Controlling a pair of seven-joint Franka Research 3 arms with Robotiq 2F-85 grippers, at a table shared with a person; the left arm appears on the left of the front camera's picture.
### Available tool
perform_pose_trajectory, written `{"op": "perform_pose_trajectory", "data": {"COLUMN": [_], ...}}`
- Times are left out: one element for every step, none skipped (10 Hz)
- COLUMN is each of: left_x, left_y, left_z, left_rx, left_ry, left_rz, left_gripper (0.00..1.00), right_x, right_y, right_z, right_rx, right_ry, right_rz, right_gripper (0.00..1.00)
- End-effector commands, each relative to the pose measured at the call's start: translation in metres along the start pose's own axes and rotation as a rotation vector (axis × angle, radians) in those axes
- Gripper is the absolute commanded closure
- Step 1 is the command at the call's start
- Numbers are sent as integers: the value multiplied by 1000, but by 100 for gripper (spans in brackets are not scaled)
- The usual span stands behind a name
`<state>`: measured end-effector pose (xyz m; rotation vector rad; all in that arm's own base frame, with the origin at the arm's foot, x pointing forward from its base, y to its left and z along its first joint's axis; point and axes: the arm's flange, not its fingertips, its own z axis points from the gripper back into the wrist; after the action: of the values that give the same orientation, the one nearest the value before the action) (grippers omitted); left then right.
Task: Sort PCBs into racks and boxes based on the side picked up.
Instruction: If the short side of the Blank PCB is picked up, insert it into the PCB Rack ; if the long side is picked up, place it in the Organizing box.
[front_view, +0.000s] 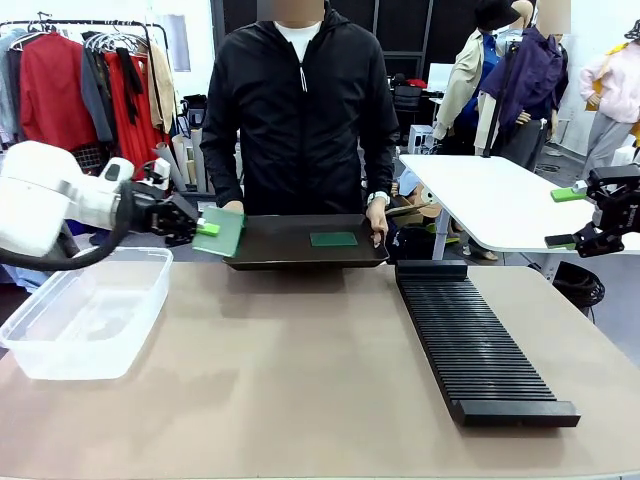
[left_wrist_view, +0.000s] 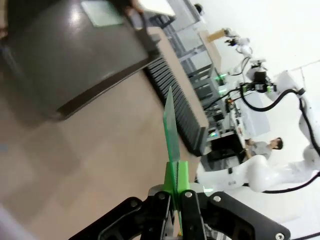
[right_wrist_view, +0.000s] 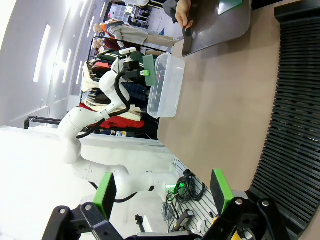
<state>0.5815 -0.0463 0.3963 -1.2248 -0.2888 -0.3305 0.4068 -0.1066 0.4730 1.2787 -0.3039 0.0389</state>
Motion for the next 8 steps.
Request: {"op": "perform_pose_trajectory", "data": {"left_x": [-8,-13,-17,-24,-31,-38,-46,-52], "left_y": [-8,-11,-15,-21,-29,-38,-49,-57], "left_z": [38,54,69,87,104,118,129,138], "left_rx": [84,98,98,149,205,284,368,454], "left_ry": [16,38,57,70,85,109,125,136], "left_rz": [17,21,33,44,46,57,65,84], "left_gripper": [100,100,100,100,100,100,100,100], "right_x": [1,1,1,1,1,1,1,1], "right_y": [3,3,3,3,3,3,3,3], "right_z": [-1,-1,-1,-1,-1,-1,-1,-1], "right_rx": [-7,-7,-7,-7,-7,-7,-7,-7], "right_ry": [-7,-7,-7,-7,-7,-7,-7,-7], "right_rz": [4,4,4,4,4,4,4,4], "right_gripper": [0,0,0,0,0,0,0,0]}}
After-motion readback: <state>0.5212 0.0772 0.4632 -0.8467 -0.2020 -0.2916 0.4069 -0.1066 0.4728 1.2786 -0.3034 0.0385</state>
